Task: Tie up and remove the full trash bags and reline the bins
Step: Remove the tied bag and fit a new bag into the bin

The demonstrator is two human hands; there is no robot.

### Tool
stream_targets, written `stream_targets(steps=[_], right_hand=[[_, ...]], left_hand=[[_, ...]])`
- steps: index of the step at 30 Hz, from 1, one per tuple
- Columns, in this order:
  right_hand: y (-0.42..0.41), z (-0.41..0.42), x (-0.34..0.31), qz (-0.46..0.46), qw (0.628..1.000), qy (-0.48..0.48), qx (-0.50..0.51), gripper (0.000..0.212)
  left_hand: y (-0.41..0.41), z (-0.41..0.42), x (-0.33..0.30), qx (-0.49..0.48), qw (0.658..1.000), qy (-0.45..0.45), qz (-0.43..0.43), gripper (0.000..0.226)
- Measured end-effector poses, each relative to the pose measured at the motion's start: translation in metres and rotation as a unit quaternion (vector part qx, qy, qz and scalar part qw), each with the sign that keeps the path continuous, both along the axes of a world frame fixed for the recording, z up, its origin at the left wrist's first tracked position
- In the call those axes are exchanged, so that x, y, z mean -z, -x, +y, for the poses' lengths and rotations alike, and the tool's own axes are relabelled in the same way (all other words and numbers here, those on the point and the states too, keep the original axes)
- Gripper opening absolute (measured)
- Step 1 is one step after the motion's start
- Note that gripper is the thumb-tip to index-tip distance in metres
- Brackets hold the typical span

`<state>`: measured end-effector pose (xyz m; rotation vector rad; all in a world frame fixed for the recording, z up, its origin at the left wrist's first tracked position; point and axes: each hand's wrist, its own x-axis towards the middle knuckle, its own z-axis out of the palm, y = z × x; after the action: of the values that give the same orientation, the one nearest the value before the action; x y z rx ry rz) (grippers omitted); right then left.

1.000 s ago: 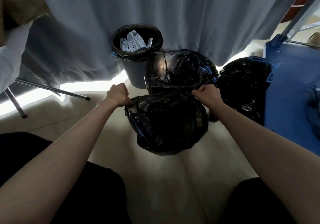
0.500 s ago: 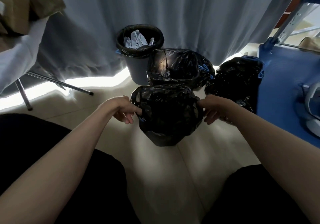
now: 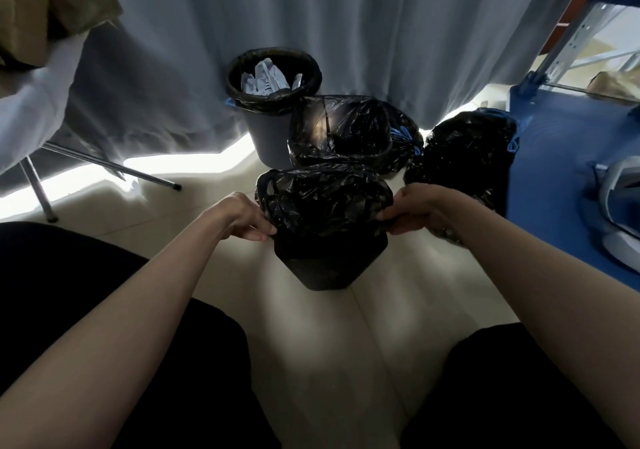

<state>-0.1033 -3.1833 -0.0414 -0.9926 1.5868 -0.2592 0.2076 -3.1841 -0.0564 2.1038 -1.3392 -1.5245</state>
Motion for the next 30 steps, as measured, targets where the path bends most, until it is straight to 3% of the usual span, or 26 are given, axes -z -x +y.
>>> stream_targets(steps=[4,12,20,26,30], right_hand=[[0.011,0.006,0.005,-0.014,0.999,-0.032,-0.032,0.026],[0.002,0.02,0.019,0.042,0.997,-0.038,-0.057,0.022],[0.001,0.021,0.03,0.125,0.985,-0.06,-0.099,0.027],[-0.002,0.019,0.038,0.108,0.991,-0.043,-0.069,0.025],[-0.001,0.015,0.041,0.059,0.998,-0.002,0.021,0.011]], left_hand=[[-0.005,0.006,0.0,0.049,0.996,-0.069,-0.004,0.018],[-0.004,0.008,0.002,0.068,0.993,-0.101,0.009,0.017],[-0.006,0.011,0.017,0.108,0.988,-0.106,-0.032,0.029],[-0.002,0.015,0.03,0.106,0.99,-0.084,-0.048,0.015],[-0.002,0.01,0.026,0.053,0.996,-0.04,-0.053,0.017]])
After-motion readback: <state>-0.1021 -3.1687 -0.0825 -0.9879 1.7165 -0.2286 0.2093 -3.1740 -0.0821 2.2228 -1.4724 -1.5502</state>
